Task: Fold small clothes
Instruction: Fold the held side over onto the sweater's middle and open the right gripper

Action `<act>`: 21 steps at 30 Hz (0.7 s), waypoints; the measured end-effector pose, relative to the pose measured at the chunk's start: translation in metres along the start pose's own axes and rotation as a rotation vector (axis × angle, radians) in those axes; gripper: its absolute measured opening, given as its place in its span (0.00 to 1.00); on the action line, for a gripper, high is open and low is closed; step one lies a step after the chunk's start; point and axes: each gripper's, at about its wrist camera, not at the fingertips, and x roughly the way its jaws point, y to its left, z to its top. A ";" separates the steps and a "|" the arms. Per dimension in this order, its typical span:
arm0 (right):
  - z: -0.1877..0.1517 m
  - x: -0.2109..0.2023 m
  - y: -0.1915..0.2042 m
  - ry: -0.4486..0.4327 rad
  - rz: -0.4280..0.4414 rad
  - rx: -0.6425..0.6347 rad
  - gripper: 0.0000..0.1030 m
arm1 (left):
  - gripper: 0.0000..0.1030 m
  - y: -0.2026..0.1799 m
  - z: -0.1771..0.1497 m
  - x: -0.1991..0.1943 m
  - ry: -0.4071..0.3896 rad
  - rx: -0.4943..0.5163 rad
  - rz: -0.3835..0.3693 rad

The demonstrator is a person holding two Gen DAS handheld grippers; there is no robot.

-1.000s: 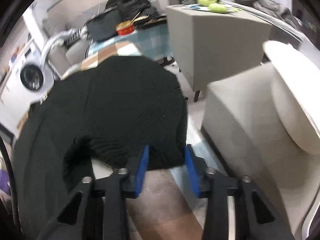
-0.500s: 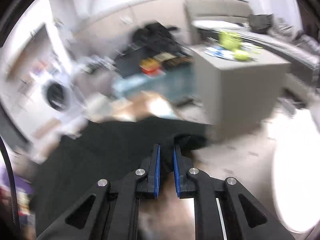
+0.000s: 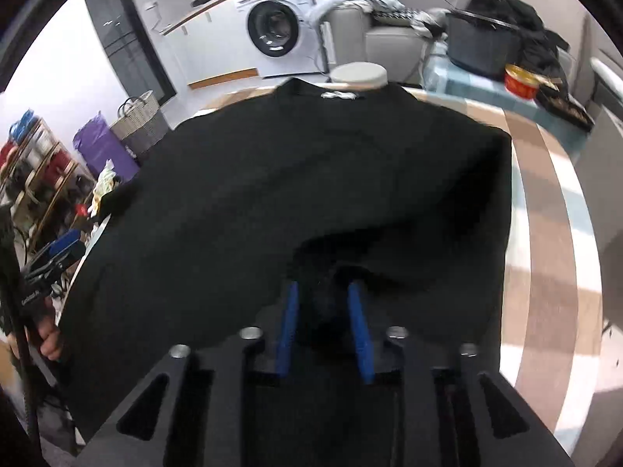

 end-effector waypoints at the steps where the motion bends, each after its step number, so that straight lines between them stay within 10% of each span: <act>1: -0.001 -0.005 -0.003 -0.018 0.011 0.019 0.46 | 0.80 0.000 -0.001 -0.001 -0.001 0.000 0.001; 6: -0.002 -0.028 -0.030 -0.128 -0.049 0.142 0.46 | 0.80 0.001 -0.001 -0.001 0.005 -0.015 0.000; 18: 0.024 0.027 -0.089 -0.084 -0.083 0.451 0.45 | 0.80 0.014 -0.007 -0.011 -0.002 -0.052 0.031; 21: 0.026 0.028 -0.091 -0.101 -0.093 0.461 0.15 | 0.80 0.016 -0.009 -0.009 0.009 -0.070 0.028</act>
